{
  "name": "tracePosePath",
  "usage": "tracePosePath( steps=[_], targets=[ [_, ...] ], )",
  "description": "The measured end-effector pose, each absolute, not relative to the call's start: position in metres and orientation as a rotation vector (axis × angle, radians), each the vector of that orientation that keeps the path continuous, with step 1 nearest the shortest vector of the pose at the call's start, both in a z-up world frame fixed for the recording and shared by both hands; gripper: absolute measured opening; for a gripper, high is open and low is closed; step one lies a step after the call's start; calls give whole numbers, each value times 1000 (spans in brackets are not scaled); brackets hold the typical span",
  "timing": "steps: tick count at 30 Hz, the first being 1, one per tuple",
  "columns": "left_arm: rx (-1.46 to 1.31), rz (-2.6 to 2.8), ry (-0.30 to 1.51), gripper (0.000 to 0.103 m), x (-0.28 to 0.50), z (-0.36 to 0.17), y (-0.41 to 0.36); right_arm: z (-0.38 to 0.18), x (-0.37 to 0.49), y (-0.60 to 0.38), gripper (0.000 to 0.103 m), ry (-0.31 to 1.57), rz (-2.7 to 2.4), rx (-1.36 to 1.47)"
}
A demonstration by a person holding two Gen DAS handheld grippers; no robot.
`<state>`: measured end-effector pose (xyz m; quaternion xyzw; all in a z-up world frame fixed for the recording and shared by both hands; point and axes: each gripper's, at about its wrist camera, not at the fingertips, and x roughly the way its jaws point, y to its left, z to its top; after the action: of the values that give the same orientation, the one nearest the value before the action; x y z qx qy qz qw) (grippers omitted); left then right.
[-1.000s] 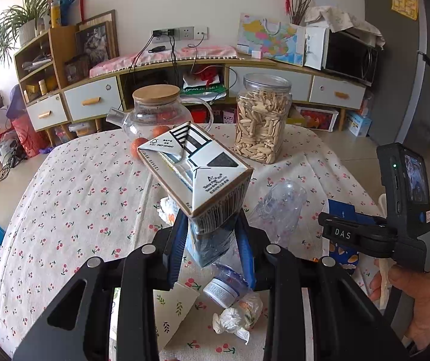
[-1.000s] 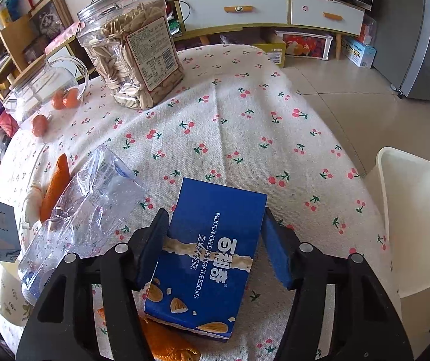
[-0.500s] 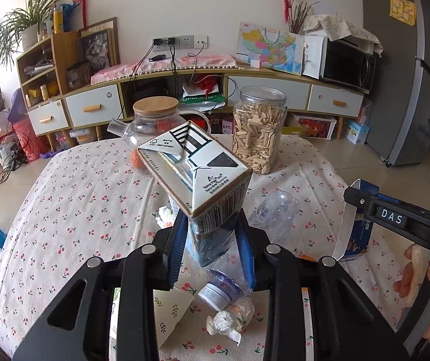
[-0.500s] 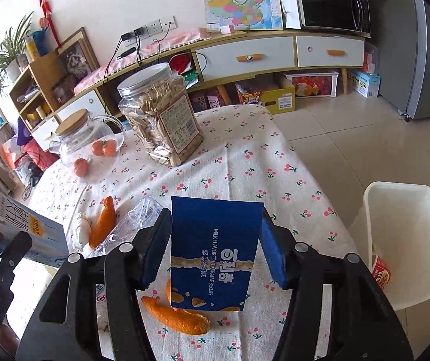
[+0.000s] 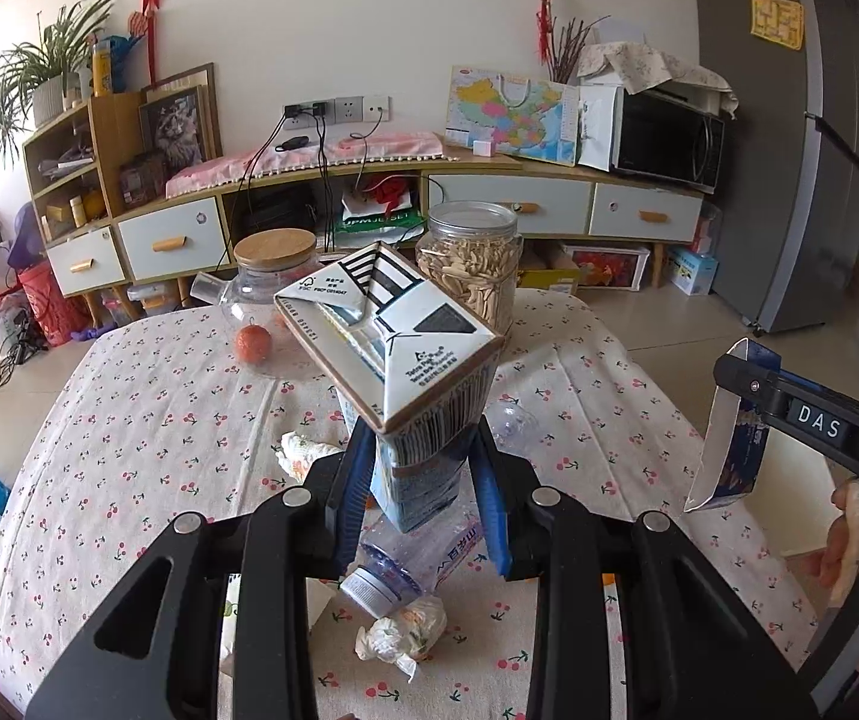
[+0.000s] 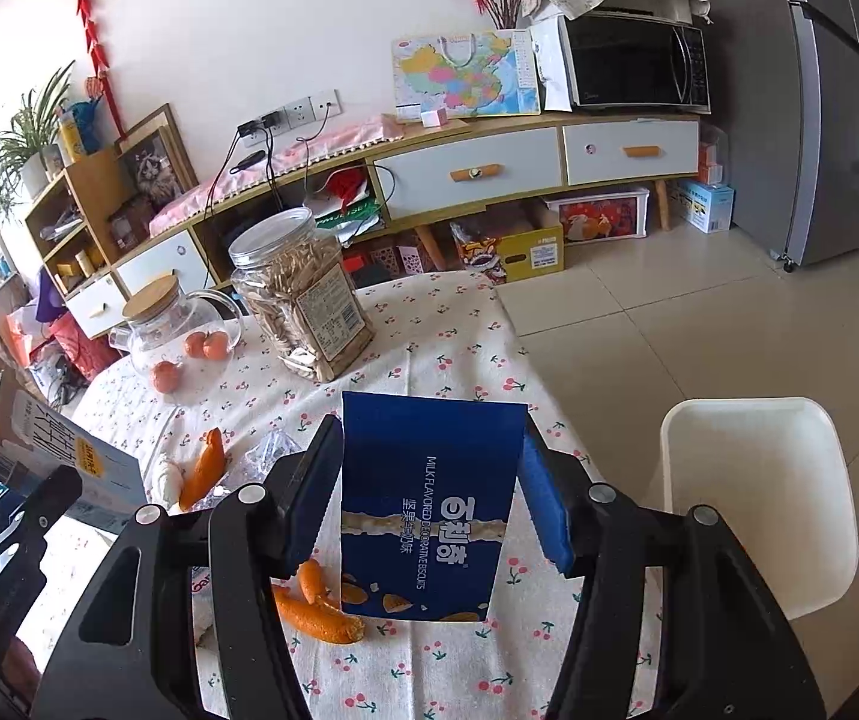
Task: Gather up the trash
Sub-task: 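Carry both items to the white bin and open the right gripper over it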
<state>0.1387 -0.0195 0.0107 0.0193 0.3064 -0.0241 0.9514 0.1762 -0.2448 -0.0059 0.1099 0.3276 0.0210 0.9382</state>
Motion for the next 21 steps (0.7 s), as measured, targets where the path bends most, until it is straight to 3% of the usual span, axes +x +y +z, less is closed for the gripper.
tracePosePath(
  steps=[21],
  targets=[
    [133, -264, 608, 32, 132, 25, -162, -12, 136, -403, 54, 643, -316, 229]
  ],
)
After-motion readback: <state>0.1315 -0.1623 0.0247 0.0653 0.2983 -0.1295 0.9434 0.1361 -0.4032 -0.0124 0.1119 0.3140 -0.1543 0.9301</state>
